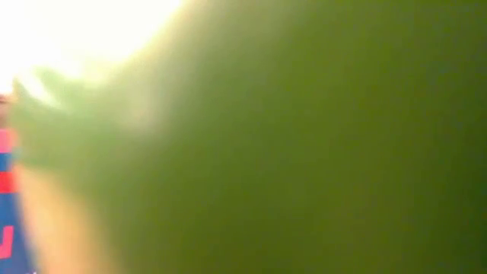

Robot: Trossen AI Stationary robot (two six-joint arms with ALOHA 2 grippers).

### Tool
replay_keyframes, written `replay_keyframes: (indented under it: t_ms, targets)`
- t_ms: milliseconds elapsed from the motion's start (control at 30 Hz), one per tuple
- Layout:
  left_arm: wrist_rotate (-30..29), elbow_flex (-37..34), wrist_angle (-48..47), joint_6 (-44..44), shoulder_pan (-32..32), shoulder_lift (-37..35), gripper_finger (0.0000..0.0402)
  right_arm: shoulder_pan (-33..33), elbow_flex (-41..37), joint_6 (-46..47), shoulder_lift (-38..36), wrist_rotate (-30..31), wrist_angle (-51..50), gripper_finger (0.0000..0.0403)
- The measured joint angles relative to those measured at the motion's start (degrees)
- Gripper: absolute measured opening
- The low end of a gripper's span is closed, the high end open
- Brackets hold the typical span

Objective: Pick & Place Food Item
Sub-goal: Put the apple into the top transparent bin

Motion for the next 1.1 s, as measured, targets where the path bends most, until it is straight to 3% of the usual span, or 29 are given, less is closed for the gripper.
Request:
replay_keyframes:
  t_ms: [400,633,1100]
  targets:
    - [0.00,0.00,-0.02,0.01,-0.02,0.00,0.0301,0.40,0.04,0.44,0.12,-0.47,-1.00,0.0208]
    - [0.00,0.00,-0.02,-0.01,0.00,0.00,0.0301,-0.68,0.07,-2.25,3.11,-6.53,1.85,0.0208]
    - [-0.02,0.00,-0.04,0.01,-0.01,0.00,0.0301,-1.98,0.07,-3.20,3.39,-6.49,3.10,0.0208]
